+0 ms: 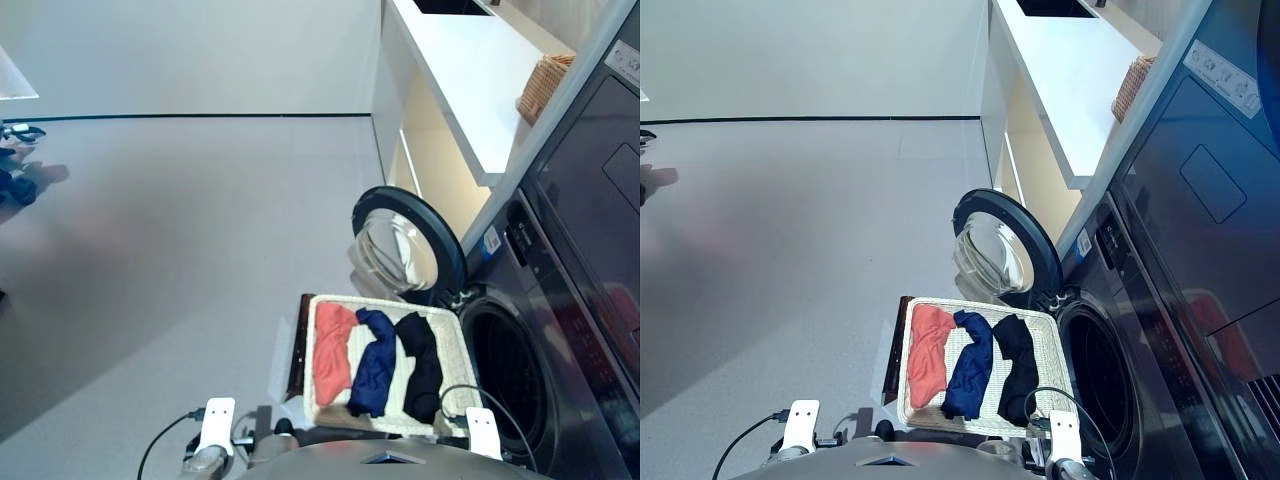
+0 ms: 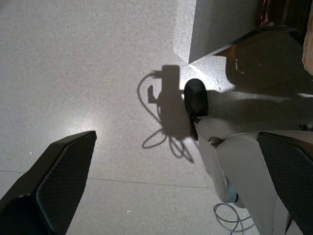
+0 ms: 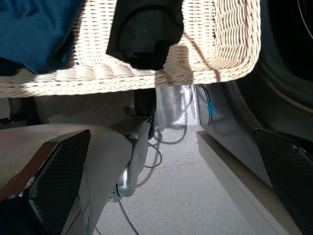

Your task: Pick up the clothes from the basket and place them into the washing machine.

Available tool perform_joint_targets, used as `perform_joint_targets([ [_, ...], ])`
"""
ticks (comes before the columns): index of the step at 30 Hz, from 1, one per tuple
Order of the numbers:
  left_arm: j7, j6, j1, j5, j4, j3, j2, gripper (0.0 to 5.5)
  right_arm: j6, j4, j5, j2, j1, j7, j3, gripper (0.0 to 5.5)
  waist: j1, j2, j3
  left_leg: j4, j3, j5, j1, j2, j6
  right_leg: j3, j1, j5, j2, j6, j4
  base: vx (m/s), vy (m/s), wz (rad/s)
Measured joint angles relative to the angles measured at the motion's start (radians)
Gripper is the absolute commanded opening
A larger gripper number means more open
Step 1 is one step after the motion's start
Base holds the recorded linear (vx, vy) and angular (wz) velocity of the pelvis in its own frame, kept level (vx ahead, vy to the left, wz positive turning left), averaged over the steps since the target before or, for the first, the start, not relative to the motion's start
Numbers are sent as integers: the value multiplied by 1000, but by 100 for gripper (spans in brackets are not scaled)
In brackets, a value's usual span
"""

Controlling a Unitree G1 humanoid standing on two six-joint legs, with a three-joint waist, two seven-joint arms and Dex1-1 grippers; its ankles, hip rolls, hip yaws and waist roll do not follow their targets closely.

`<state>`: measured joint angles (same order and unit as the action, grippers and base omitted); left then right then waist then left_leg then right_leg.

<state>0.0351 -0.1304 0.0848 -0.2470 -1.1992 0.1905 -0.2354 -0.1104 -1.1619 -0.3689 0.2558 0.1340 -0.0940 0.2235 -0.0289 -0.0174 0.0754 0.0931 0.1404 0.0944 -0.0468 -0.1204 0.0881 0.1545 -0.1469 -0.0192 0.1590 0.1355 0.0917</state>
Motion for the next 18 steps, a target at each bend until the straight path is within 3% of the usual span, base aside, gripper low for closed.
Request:
perform_joint_targets([
  [8, -8, -1, 1, 19, 48, 4, 2, 550, 0, 4, 11, 0, -9, 18, 1, 550, 1, 1, 3, 0, -1, 0, 0, 0, 0, 1, -1, 0, 0, 0, 0, 0, 0, 0],
  [14, -14, -1, 4, -59, 230, 34, 11, 550, -2, 149, 34, 5, -10, 62, 4, 550, 0, 2, 26, 0, 0, 1, -1, 0, -1, -1, 0, -1, 0, -1, 0, 0, 0, 0],
  [18, -38, -15, -26, -111, 357, 79, 15, 550, -1, 275, 38, 10, -44, 95, 11, 550, 0, 6, 61, -9, 2, 10, 7, -1, -6, -6, 11, -4, -7, -1, -2, -147, -26, -34],
])
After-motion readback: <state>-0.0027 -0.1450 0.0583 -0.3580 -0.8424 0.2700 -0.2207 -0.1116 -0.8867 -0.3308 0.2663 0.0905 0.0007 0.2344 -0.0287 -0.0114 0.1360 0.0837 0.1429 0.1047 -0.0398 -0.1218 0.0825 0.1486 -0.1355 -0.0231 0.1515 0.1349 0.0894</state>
